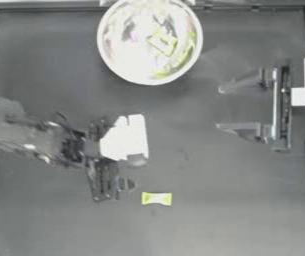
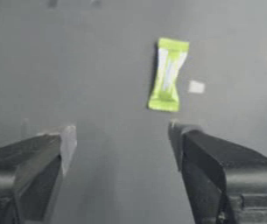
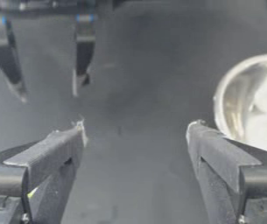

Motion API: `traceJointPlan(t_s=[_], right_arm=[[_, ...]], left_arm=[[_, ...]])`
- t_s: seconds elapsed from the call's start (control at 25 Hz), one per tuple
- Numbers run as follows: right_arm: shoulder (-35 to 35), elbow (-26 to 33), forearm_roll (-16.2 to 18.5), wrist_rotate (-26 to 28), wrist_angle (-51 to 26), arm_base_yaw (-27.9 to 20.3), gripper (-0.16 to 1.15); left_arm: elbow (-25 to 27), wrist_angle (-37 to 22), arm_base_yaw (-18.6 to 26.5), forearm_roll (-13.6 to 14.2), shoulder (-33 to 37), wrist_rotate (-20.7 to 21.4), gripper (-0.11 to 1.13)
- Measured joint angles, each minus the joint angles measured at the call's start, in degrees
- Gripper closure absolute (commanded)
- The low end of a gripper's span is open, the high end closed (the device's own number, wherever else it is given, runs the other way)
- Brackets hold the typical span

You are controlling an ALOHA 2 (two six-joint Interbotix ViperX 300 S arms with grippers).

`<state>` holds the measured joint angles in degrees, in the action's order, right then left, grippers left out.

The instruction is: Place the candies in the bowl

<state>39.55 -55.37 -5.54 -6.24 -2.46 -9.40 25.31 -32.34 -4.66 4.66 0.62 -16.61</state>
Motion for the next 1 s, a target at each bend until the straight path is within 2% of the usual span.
traceJointPlan(t_s=[0.08,0.24,1.0], right_arm=[[0.26,0.00,0.09,0.00,0.09,0.18,0.00],[0.88,-0.44,0.00,0.00,0.09,0.18,0.00],[1.58,-1.76,-0.09,0.00,1.05,0.97,0.00]], left_arm=[[-1.93,-1.93,-1.23,2.02,-1.93,-1.41,0.06],[-5.27,-2.81,-2.11,2.81,-5.27,-1.49,0.05],[-10.11,-2.37,-2.64,2.02,-14.15,0.44,0.05]])
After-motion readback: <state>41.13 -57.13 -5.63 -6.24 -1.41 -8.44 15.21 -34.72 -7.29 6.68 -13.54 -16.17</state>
